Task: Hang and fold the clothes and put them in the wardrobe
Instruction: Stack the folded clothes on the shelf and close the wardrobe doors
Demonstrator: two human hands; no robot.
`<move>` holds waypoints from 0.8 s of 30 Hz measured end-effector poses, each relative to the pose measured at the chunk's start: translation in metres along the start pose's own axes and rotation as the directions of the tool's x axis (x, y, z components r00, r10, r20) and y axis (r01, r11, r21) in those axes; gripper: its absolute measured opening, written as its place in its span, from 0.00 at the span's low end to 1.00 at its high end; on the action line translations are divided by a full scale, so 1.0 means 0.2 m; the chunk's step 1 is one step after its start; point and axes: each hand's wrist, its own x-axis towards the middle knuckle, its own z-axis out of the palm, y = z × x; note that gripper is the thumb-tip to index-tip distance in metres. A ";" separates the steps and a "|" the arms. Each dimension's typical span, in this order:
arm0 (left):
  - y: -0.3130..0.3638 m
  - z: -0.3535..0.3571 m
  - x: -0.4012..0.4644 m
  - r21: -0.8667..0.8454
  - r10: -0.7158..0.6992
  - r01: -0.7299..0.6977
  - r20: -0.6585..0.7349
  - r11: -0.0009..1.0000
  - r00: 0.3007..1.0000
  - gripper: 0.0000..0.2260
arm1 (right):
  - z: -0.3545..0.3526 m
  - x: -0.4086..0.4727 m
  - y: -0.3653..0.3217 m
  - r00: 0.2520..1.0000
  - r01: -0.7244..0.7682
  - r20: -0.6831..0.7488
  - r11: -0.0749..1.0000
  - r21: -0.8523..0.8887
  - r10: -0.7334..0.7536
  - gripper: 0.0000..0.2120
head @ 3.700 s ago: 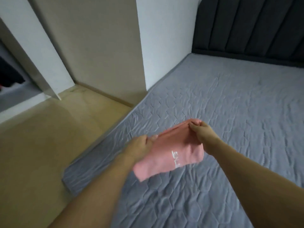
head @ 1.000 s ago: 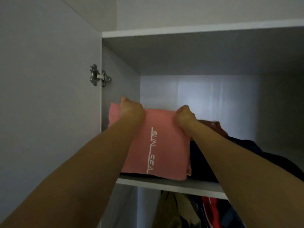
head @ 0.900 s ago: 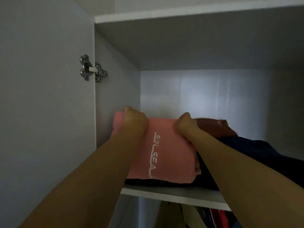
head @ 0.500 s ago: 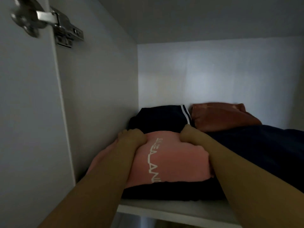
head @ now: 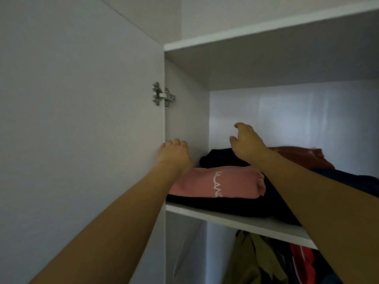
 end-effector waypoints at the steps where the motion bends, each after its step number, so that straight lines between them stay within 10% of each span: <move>1: -0.04 -0.08 -0.11 -0.002 -0.017 0.017 -0.008 1.000 1.000 0.20 | -0.02 -0.07 -0.09 0.996 0.092 -0.022 0.996 -0.006 -0.092 0.25; 7: -0.30 -0.49 -0.81 -0.109 -0.258 0.273 0.137 0.956 0.956 0.15 | -0.14 -0.46 -0.71 0.817 0.563 -0.091 0.822 -0.085 -0.569 0.30; 11: -0.51 -0.71 -1.22 -0.005 -0.505 0.540 0.347 0.842 0.790 0.14 | -0.18 -0.70 -1.12 0.676 0.727 -0.007 0.667 -0.163 -0.737 0.39; 18: -0.85 -0.80 -1.54 -0.198 -0.646 0.682 0.220 0.704 0.731 0.20 | -0.10 -0.93 -1.62 0.337 0.867 0.242 0.200 -0.457 -0.910 0.34; 24: -0.80 -0.62 -1.59 -0.390 -0.556 0.573 0.169 0.721 0.814 0.14 | -0.03 -1.03 -1.74 0.404 0.786 0.394 0.093 -0.611 -0.826 0.23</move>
